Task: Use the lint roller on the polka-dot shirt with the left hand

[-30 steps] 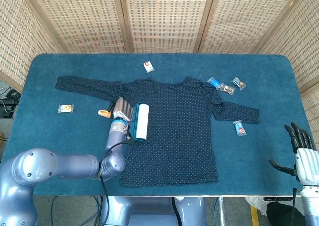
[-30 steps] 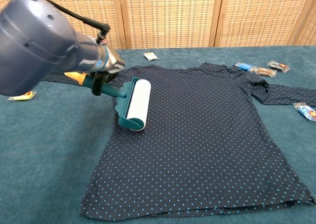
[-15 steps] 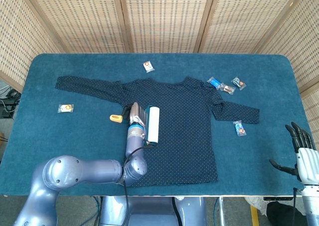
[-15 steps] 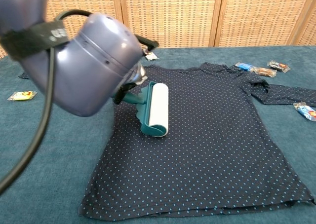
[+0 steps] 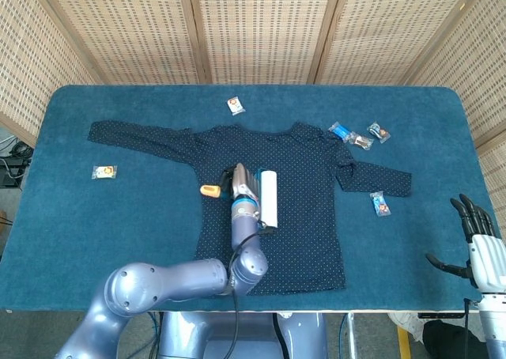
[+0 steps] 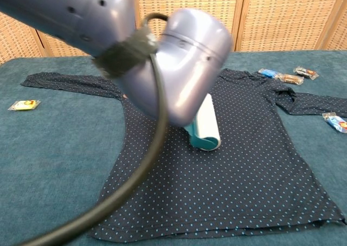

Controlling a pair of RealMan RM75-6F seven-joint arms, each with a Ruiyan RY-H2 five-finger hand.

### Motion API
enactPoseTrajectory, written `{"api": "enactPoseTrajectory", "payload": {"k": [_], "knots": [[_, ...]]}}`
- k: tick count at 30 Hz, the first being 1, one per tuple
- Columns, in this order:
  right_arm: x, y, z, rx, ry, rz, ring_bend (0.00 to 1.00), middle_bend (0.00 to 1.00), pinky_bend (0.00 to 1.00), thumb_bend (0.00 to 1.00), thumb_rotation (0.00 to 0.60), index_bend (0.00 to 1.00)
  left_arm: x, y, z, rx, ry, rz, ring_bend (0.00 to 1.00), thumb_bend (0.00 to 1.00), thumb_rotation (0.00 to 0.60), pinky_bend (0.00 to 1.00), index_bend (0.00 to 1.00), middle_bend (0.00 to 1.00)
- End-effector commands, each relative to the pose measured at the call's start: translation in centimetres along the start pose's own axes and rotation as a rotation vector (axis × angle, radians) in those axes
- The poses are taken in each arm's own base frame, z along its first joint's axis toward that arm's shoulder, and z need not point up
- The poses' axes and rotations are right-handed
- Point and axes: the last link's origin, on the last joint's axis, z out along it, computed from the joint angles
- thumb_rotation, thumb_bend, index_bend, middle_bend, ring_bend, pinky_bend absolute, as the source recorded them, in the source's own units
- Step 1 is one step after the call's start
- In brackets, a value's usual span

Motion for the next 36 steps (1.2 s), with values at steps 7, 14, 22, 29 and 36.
{"api": "enactPoseTrajectory", "payload": {"k": [7,14,22,29,36], "knots": [[0.2,0.2,-0.1,-0.002,0.007,0.0,0.0,0.0,0.0,0.12,0.6,0.03,1.4,2.7,-0.9,-0.019,0.019,0.056,0.74,1.0,0.6,0.72,0.87,0.84],[0.4,0.2,-0.4,-0.001,0.014,-0.008,0.0,0.0,0.0,0.12,0.6,0.03,0.4,1.5,-0.5,0.01,0.002,0.068,0.74,1.0,0.6,0.72,0.87,0.84],[0.1,-0.5,-0.6,0.022,0.008,-0.023,0.0,0.0,0.0,0.12,0.6,0.03,-3.7,-1.6,-0.3,0.036,-0.037,0.113,0.74,1.0,0.6,0.72,0.87,0.84],[0.0,-1.1,-0.9,0.043,0.012,-0.037,0.0,0.0,0.0,0.12,0.6,0.03,-7.5,-4.1,-0.9,0.024,-0.046,0.137,0.74,1.0,0.6,0.72,0.87,0.84],[-0.1,-1.6,-1.0,0.057,0.013,-0.044,0.0,0.0,0.0,0.12,0.6,0.03,-11.0,-6.8,-1.6,0.007,-0.027,0.125,0.74,1.0,0.6,0.72,0.87,0.84]]}}
